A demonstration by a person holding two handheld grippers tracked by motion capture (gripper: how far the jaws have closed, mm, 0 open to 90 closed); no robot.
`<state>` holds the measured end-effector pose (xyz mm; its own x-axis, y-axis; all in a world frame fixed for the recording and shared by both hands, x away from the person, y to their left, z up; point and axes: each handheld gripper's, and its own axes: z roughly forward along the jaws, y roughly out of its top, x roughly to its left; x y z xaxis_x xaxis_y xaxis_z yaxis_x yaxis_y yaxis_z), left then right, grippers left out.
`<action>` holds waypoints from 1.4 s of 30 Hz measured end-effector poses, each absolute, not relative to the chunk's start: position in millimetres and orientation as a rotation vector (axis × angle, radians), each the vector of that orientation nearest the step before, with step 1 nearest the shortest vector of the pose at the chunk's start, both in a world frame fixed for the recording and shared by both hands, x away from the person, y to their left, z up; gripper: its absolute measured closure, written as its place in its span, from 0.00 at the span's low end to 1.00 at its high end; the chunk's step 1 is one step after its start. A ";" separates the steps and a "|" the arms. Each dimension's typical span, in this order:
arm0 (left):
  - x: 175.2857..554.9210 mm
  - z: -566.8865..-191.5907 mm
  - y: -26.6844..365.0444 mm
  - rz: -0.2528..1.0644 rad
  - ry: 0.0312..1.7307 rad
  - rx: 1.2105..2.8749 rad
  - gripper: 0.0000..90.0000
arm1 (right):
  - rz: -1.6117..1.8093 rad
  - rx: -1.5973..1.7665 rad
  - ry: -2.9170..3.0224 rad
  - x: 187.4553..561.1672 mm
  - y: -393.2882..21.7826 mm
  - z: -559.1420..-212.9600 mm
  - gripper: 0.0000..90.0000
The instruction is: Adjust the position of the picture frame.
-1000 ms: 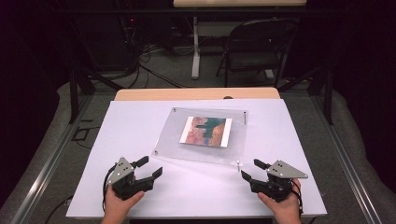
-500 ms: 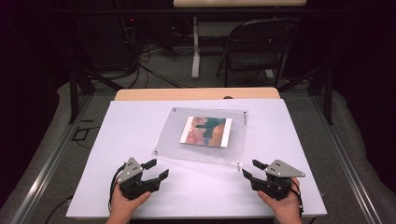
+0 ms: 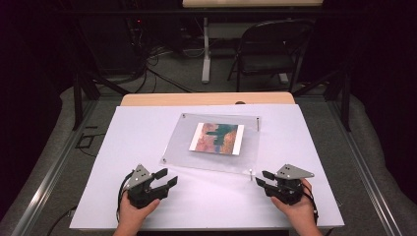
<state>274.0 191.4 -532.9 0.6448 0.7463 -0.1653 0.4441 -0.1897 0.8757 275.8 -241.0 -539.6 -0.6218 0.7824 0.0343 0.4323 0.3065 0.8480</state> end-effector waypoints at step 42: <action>301.7 -541.0 130.6 0.245 1.053 1.974 1.00 | 1.237 1.012 2.318 304.4 -219.4 -552.7 0.92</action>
